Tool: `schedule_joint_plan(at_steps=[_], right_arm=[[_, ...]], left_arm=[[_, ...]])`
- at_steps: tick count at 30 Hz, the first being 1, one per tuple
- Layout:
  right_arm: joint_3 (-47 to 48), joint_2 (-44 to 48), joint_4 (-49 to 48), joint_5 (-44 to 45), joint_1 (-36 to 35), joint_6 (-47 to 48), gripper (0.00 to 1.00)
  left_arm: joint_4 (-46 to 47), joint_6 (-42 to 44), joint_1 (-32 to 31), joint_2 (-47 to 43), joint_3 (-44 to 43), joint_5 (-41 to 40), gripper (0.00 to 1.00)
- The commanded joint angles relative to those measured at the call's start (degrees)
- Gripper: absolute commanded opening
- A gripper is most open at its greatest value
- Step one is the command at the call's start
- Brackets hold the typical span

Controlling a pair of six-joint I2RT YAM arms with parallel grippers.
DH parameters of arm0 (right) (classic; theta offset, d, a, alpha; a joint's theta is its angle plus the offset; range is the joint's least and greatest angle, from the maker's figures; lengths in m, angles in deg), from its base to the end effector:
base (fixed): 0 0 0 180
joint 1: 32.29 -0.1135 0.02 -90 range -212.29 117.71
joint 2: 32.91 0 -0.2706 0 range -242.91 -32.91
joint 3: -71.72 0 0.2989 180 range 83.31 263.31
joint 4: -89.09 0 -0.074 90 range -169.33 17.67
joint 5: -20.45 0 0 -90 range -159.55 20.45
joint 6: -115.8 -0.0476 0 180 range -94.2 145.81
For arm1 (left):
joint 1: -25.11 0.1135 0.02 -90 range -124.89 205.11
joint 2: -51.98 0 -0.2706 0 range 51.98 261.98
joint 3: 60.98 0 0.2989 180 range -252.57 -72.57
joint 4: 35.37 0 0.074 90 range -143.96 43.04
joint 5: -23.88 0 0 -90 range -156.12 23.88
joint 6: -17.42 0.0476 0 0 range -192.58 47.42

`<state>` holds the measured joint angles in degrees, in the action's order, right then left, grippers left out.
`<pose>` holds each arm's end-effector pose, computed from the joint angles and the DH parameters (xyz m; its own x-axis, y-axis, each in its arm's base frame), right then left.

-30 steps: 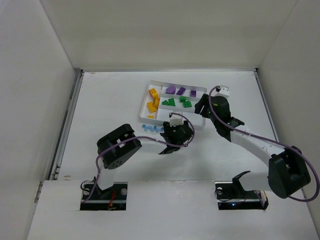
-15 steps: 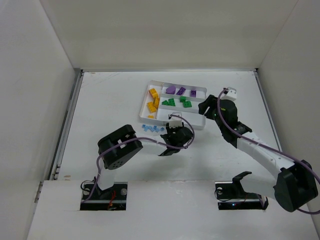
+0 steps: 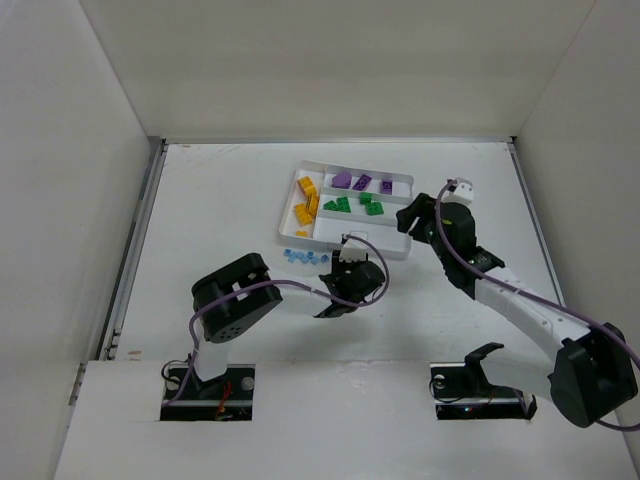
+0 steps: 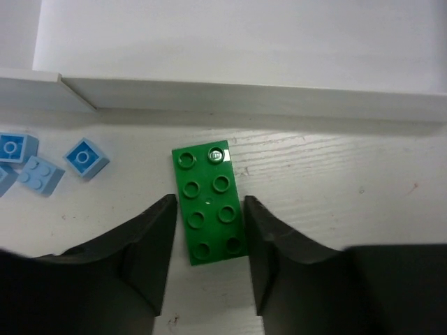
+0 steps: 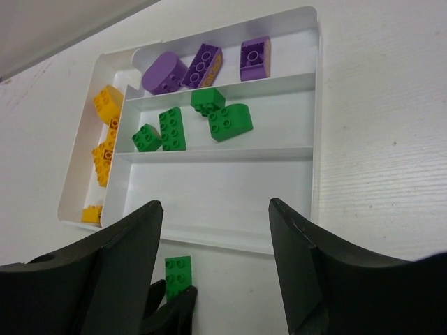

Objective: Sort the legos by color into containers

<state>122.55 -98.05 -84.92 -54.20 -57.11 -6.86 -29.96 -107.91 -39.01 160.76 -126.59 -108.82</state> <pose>0.2851 0.1180 0.2435 -0.3619 0.4060 -0.8392 0.0189 0.9032 0.4288 0.2086 -0.3559 0.0985 -0.4651 -0.0150 -0.8851 0.1940 0.9738 -0.1184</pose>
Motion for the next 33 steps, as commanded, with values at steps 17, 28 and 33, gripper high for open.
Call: schedule_joint_plan(at_steps=[17,28,33], right_arm=[[-4.4,5.3,-5.6,2.0,4.0,-3.7,0.67],[-7.1,8.4,-7.1,2.6,7.0,-5.9,0.67],[-6.6,7.6,-7.1,2.9,6.8,-5.5,0.67]], left_arm=[[-3.2,9.6,8.3,-9.0,-11.1,19.7,0.18],[-10.7,16.8,16.7,13.4,-42.1,36.7,0.2],[-15.9,19.9,17.0,21.2,-53.7,39.4,0.22]])
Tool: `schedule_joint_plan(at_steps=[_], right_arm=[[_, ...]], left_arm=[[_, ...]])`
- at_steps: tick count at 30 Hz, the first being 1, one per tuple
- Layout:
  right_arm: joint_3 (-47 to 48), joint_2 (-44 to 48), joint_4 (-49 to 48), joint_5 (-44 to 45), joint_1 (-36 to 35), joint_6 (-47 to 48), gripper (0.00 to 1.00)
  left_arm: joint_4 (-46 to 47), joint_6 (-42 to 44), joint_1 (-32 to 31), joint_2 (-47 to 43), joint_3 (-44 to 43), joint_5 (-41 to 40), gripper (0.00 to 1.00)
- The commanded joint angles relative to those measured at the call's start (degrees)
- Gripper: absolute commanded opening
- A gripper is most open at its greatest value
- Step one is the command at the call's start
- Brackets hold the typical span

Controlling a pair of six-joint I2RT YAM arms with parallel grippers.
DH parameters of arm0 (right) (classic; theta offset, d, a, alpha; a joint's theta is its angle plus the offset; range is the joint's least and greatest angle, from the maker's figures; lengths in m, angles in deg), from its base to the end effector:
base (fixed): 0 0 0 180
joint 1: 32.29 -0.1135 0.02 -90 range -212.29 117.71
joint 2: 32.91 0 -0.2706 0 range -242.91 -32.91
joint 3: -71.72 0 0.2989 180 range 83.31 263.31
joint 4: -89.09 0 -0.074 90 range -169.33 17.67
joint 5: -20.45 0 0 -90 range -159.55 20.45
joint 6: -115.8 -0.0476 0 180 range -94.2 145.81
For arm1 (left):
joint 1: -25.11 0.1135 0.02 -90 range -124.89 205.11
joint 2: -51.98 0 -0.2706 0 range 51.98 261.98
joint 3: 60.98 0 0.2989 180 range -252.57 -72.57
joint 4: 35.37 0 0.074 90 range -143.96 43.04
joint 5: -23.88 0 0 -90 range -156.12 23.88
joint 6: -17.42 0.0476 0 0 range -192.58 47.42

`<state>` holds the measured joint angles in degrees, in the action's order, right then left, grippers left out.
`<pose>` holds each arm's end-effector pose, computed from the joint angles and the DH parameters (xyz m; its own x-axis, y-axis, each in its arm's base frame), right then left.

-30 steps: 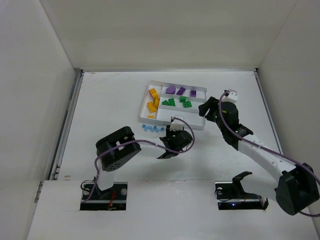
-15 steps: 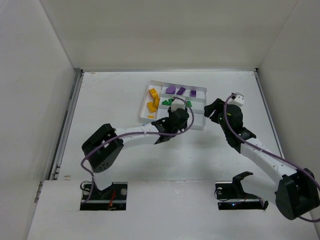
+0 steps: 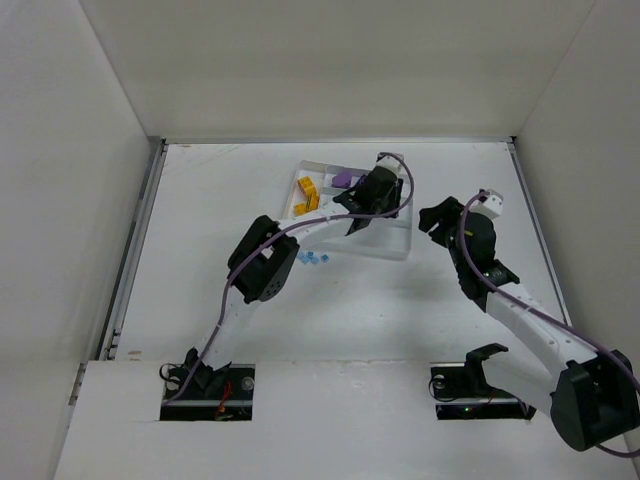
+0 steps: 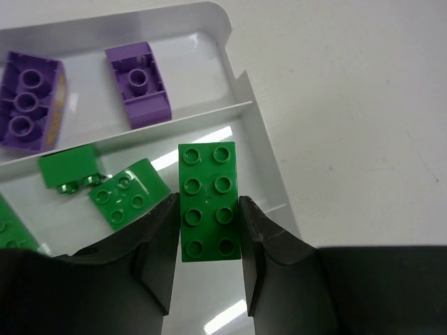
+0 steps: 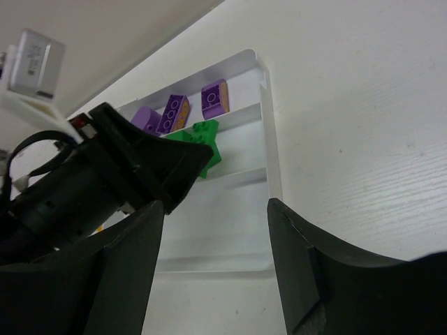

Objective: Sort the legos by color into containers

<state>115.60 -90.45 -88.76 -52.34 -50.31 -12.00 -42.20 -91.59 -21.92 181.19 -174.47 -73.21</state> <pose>0.2708 0.0733 0.2387 -0.2199 0.5441 -0.8097 0.1392 0.8390 0.5260 0.4070 -0.4283 0.1957 -0.4583 0.0178 -0.8886 0.5279 0.8098 -0.2561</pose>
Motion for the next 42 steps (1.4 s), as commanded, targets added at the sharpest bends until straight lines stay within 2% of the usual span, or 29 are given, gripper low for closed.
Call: schedule_joint_plan(at_steps=[1,3,6,8,13,15,19,22,26,30,33,42], right_arm=[[0.3,0.0,-3.2,1.1,0.0,-0.3,0.67],[0.3,-0.3,-3.2,0.8,0.0,-0.4,0.67],[0.3,-0.2,-3.2,1.2,0.0,-0.1,0.67],[0.5,-0.6,-3.2,1.3,0.0,-0.1,0.67],[1.6,-2.4,-3.5,1.6,-2.7,1.1,0.65],[2.5,-3.8,-3.9,1.2,-4.2,2.5,0.57],[6.1,-6.9,-2.9,0.5,-12.2,7.7,0.34],[8.8,-11.0,-2.7,-0.4,-19.2,10.8,0.29],[13.0,-18.8,-0.1,-2.1,-26.6,12.1,0.3],[13.9,-25.3,-0.9,-3.8,-30.0,11.6,0.43],[15.4,-30.3,-0.6,-3.6,-31.2,11.3,0.52],[22.6,-43.6,0.4,-3.2,-31.6,11.7,0.55]], left_arm=[[-4.2,3.9,0.0,1.9,-7.2,4.2,0.24],[-5.3,4.2,0.2,3.2,-9.1,4.0,0.32],[-4.4,3.9,0.8,1.9,-7.2,2.6,0.56],[-2.5,3.9,1.2,-0.8,-3.7,1.0,0.6],[5.4,3.4,2.0,-12.0,10.8,-1.3,0.56],[7.9,2.9,2.4,-18.1,18.9,-3.6,0.52],[11.2,-0.1,3.1,-31.4,36.6,-9.8,0.47],[11.3,-3.8,3.7,-41.0,48.5,-15.0,0.44],[10.4,-9.1,4.3,-50.1,60.5,-20.0,0.4],[9.7,-13.1,5.8,-53.2,67.6,-21.1,0.38],[10.3,-14.2,7.3,-51.9,69.6,-20.7,0.37],[14.2,-14.6,8.8,-46.7,70.9,-21.2,0.36]])
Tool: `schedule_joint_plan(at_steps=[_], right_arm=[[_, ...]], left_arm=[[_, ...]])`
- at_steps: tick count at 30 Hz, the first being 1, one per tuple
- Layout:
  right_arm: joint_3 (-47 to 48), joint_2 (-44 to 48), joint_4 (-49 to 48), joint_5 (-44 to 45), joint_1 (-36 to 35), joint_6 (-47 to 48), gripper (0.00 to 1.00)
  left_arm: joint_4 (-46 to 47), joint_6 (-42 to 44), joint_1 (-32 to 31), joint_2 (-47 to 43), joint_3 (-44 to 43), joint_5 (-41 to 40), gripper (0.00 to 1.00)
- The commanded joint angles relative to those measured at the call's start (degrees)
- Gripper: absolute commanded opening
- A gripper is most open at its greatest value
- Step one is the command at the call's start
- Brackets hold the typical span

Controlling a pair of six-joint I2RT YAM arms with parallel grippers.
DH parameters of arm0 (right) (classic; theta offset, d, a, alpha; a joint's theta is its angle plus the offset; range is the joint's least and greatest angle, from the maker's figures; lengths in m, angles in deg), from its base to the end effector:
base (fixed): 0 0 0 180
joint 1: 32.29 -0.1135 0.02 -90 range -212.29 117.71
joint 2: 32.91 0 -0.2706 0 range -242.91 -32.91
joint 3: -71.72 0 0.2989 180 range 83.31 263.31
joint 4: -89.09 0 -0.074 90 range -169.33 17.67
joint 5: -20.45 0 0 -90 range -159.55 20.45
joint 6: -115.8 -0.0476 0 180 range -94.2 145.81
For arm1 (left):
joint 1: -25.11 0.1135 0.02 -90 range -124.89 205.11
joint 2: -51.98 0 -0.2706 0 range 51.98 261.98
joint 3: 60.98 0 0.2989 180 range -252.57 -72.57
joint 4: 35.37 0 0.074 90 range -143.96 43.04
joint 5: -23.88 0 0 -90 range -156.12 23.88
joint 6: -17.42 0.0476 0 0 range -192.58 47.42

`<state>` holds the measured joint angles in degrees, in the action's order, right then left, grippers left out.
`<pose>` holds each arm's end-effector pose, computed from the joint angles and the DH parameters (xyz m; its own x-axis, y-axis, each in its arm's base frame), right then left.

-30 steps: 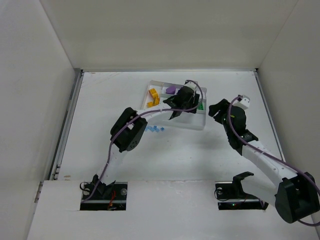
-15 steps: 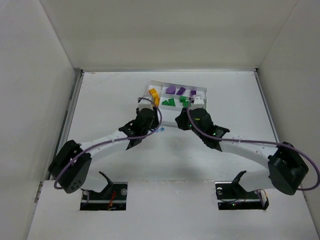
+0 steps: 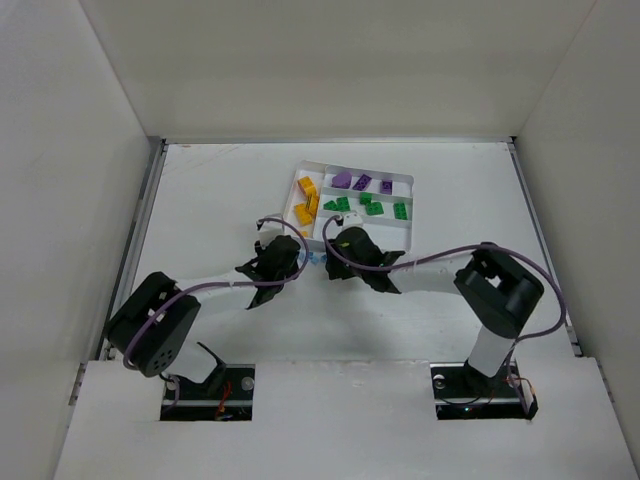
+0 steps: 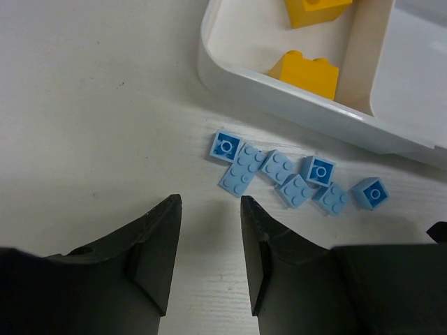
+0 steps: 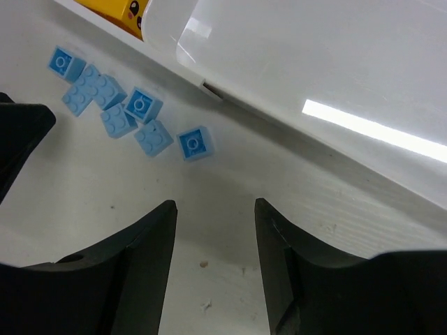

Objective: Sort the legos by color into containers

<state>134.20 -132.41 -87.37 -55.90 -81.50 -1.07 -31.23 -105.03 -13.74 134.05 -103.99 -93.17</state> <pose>0.2663 0.2915 0.1222 -0.6585 -0.0909 -0.7471 -0.3598 0.9099 0.2065 0.2552 -0.1777 0.1265 -0.5201 -0.1947 -0.8316 -0.0128 0.9754 -0.2203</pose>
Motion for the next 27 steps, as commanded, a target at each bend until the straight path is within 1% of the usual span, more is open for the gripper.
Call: schedule_joint_plan(at_steps=[1,6,9,13,15,18,20,25,27], right_arm=[[4.8,-2.7,-0.8,0.4,-0.4,0.9,0.55],[7.5,-6.1,-0.1,1.6,-0.4,1.6,0.54],[8.6,-7.8,0.0,3.6,-0.4,2.2,0.51],[10.6,-10.4,0.9,4.6,-0.8,3.8,0.42],[10.8,-10.5,1.2,5.5,-1.3,3.7,0.34],[9.8,-8.8,0.7,6.0,-1.6,3.4,0.25],[8.8,-6.0,1.4,5.6,-1.7,3.4,0.22],[4.7,4.4,1.4,3.2,-1.7,2.7,0.22],[3.5,7.6,1.2,2.7,-0.1,2.6,0.22]], left_arm=[[3.6,-1.2,0.8,0.8,0.4,-1.3,0.36],[4.4,-0.6,1.5,2.4,-0.1,-1.3,0.36],[5.2,-0.6,1.7,3.5,-0.5,-1.1,0.36],[5.4,-0.4,2.1,4.5,-1.5,-1.3,0.36],[5.5,-0.3,2.2,4.9,-1.7,-1.2,0.36],[5.4,0.0,2.3,5.2,-2.4,-1.0,0.36],[5.5,0.3,2.4,5.1,-2.4,-1.3,0.36],[5.4,1.5,2.9,6.0,-3.6,-1.0,0.37],[5.5,2.0,2.9,6.8,-4.3,-0.9,0.37]])
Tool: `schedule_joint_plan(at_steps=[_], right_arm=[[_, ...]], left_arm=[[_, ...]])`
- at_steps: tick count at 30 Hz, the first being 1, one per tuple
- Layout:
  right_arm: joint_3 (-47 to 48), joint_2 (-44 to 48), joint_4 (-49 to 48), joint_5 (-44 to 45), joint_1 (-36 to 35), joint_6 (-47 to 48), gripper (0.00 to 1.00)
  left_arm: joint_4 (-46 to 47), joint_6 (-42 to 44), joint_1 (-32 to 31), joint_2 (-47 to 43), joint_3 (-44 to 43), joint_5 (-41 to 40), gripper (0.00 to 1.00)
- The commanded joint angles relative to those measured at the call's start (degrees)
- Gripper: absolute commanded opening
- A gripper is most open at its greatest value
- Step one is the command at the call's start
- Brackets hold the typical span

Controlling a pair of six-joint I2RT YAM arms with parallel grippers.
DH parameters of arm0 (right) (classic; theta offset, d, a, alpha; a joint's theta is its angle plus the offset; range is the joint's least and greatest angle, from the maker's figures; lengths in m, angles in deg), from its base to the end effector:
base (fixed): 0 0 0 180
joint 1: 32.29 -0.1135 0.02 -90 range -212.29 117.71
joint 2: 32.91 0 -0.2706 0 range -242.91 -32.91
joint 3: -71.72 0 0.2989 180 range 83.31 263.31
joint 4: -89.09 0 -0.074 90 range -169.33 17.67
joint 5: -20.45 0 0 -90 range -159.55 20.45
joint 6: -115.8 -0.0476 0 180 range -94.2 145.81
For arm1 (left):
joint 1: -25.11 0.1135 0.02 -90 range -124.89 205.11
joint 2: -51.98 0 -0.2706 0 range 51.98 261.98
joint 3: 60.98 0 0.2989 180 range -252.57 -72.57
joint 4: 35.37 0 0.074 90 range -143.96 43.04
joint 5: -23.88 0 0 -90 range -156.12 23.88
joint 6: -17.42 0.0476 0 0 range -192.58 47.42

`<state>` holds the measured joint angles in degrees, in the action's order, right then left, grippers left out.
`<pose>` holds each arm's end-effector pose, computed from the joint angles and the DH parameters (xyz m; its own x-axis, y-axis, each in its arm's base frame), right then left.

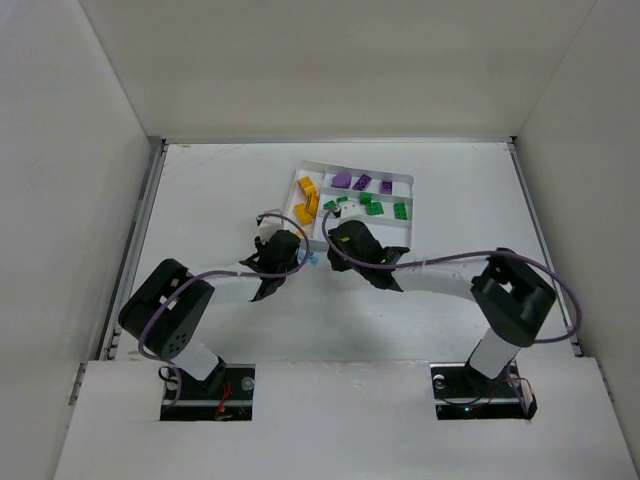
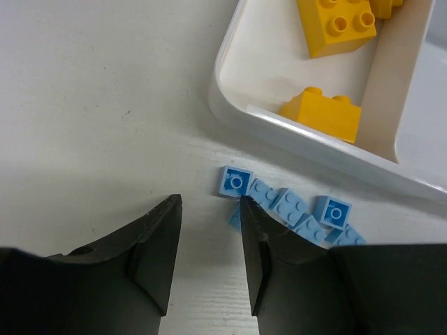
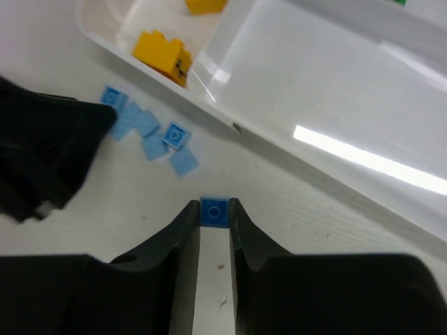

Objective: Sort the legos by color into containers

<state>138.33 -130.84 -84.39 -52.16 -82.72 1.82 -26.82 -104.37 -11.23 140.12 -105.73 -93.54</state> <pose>0.2702 0.3047 0.1529 -0.5949 -0.1111 -0.7961 -0.3759 0.9139 0.1534 0.2738 -0.1742 0.1122 -0.5079 -0.2069 -0.8362 -0.0541 0.9765 -0.2088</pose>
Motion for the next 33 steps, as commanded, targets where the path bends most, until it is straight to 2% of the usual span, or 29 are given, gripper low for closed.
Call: schedule_joint_plan(at_steps=[1,5,7,11,13,18,24,26,29,33], right_arm=[[-0.9,6.7,-2.1,-1.0,2.0,-0.4,0.22],[0.3,5.2,-2.2,-1.5,5.1,-1.3,0.23],[1.7,2.9,-2.3,-0.9,5.9,-1.4,0.27],[3.3,1.0,-2.5,0.2,6.6,-2.6,0.53],[2.8,2.3,-3.0,0.5,6.4,-2.5,0.59],[-0.8,5.2,-5.4,0.2,3.8,-3.0,0.55],[-0.5,-0.4,-6.9,-0.9,-0.1,-5.0,0.55],[0.6,-2.1,-7.2,-1.3,-0.7,-5.2,0.55],[1.7,-3.8,-7.6,-1.8,-1.2,-5.5,0.55],[3.3,-6.3,-7.1,-3.6,-1.7,-4.6,0.55]], left_arm=[[1.1,1.6,0.4,1.2,-3.0,-0.4,0.37],[1.1,2.3,0.5,2.7,-4.3,0.3,0.37],[1.0,2.6,0.5,3.5,-4.9,0.3,0.37],[1.0,3.2,0.6,4.8,-5.9,0.3,0.36],[1.1,3.3,0.6,4.9,-6.1,0.2,0.36],[1.1,3.3,0.4,5.0,-5.7,-0.8,0.36],[1.1,4.5,0.3,7.0,-7.1,-2.0,0.36],[1.2,4.5,0.3,7.6,-7.4,-2.2,0.32],[1.0,4.6,0.7,7.4,-7.4,-1.9,0.22],[1.1,3.4,1.0,1.9,-4.5,-1.5,0.16]])
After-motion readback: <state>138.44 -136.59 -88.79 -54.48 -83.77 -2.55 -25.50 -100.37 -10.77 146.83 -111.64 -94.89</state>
